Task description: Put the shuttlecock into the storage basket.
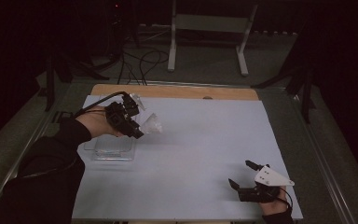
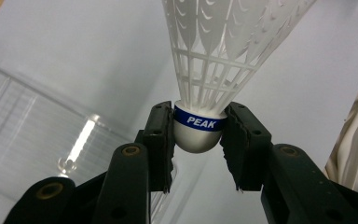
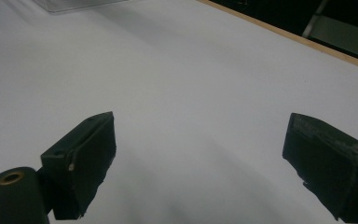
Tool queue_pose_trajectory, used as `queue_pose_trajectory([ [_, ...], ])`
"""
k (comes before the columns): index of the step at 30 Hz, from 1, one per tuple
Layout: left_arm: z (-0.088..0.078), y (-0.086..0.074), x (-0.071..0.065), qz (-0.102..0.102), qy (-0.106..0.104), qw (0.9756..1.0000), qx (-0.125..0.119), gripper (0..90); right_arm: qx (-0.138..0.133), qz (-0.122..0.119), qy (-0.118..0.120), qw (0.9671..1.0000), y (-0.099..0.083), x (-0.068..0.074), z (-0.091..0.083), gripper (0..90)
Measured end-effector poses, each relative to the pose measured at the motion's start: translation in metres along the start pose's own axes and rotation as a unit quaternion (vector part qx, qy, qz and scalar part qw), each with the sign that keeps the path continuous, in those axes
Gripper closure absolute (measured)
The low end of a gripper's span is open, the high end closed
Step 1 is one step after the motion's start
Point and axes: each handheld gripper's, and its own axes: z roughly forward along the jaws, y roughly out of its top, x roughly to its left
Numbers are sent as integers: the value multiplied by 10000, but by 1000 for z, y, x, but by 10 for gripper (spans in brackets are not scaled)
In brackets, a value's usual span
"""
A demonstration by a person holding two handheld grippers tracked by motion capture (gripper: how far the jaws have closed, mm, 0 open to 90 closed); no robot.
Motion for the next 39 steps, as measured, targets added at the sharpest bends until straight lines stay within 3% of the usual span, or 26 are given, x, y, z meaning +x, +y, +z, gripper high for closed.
queue_pose_trajectory([
  [17, -9, -25, 13, -386, 195, 9991, -16, 647, 11, 4, 3, 10000, 0, 1, 0, 97],
  [27, -16, -46, 23, -723, 345, 9968, -33, 647, 18, 6, 5, 10000, 0, 1, 1, 97],
  [39, -22, -63, 30, -902, 399, 9951, -70, 647, -8, -27, -4, 10000, 1, 3, 1, 97],
])
